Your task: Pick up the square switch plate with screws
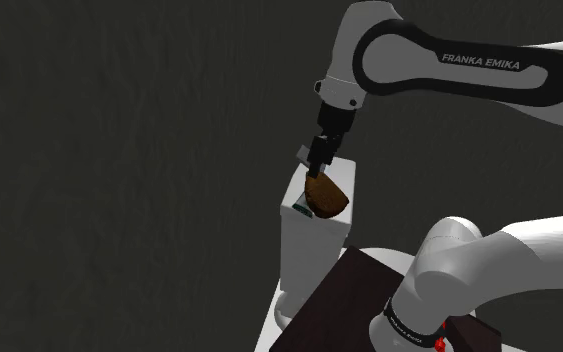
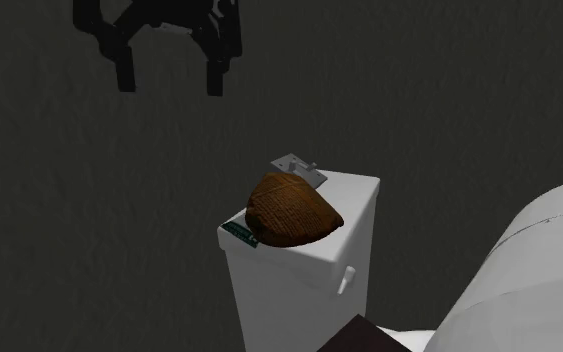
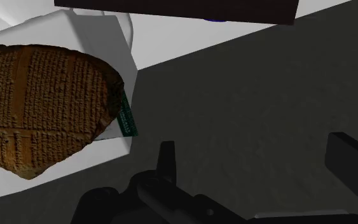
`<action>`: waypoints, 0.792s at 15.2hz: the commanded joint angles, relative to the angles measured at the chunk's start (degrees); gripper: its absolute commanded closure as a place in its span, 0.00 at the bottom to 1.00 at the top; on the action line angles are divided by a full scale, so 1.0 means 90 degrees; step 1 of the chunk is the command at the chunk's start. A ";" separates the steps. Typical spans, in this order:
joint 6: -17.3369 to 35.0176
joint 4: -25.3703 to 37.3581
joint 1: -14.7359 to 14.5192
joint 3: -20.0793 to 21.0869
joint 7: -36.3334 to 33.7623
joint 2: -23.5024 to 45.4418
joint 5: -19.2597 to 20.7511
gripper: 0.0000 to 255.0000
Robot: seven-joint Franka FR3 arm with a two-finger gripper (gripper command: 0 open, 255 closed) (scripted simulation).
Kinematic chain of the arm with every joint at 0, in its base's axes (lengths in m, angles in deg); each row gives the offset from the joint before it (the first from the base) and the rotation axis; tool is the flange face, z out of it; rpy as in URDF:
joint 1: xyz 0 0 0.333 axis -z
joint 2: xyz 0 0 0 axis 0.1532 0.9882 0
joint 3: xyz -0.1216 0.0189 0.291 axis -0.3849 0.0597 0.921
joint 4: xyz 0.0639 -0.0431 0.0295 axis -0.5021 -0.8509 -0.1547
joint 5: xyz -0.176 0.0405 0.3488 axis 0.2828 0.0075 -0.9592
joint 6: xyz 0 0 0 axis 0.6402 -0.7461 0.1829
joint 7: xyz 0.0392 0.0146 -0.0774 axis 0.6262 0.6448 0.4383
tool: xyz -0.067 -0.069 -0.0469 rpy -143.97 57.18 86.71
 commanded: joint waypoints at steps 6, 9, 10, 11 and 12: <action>0.0523 -0.0016 0.0209 -0.0600 0.0803 0.0535 0.0399 0.00; 0.0842 0.0077 0.0317 -0.0950 0.1272 0.0951 0.0593 0.00; 0.0947 0.0125 0.0349 -0.1065 0.1427 0.1104 0.0647 0.00; 0.1051 0.0181 0.0379 -0.1178 0.1582 0.1263 0.0696 0.00; 0.1153 0.0246 0.0406 -0.1291 0.1736 0.1429 0.0739 0.00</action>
